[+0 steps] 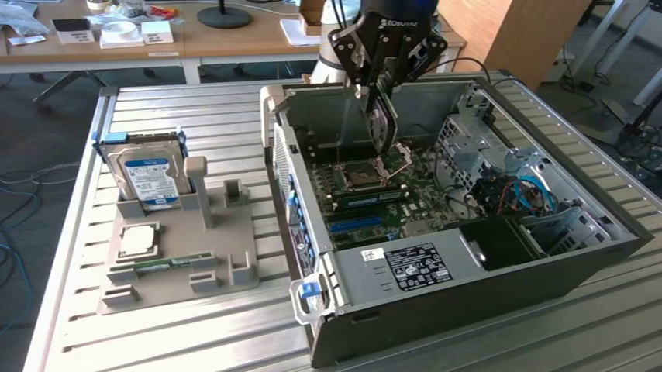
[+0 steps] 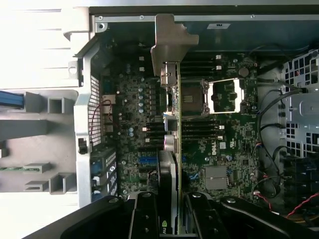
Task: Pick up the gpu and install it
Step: 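Pick up the gpu and move the gpu toward the slot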
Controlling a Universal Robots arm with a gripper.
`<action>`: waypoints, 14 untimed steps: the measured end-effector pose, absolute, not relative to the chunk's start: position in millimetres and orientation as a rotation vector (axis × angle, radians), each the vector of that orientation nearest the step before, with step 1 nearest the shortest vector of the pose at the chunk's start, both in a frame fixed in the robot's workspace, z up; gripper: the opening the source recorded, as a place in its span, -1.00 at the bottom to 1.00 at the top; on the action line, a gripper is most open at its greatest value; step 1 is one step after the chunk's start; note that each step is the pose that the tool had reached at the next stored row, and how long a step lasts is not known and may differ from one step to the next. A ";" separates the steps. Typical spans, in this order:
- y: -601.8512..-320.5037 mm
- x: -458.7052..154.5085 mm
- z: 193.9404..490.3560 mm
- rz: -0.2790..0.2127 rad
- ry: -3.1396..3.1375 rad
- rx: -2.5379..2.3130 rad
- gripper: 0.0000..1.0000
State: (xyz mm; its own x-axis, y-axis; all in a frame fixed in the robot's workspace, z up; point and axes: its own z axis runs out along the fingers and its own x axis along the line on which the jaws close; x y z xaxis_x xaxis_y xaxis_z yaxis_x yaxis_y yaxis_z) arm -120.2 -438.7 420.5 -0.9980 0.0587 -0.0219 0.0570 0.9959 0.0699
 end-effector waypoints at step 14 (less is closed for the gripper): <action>-438.7 -118.8 420.4 0.108 3.114 0.090 -0.47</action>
State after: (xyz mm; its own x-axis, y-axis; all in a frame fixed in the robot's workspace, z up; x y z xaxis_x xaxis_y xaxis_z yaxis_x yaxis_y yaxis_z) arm -118.8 -438.7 420.4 -0.9980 0.0586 -0.0220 0.0569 0.9959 0.0700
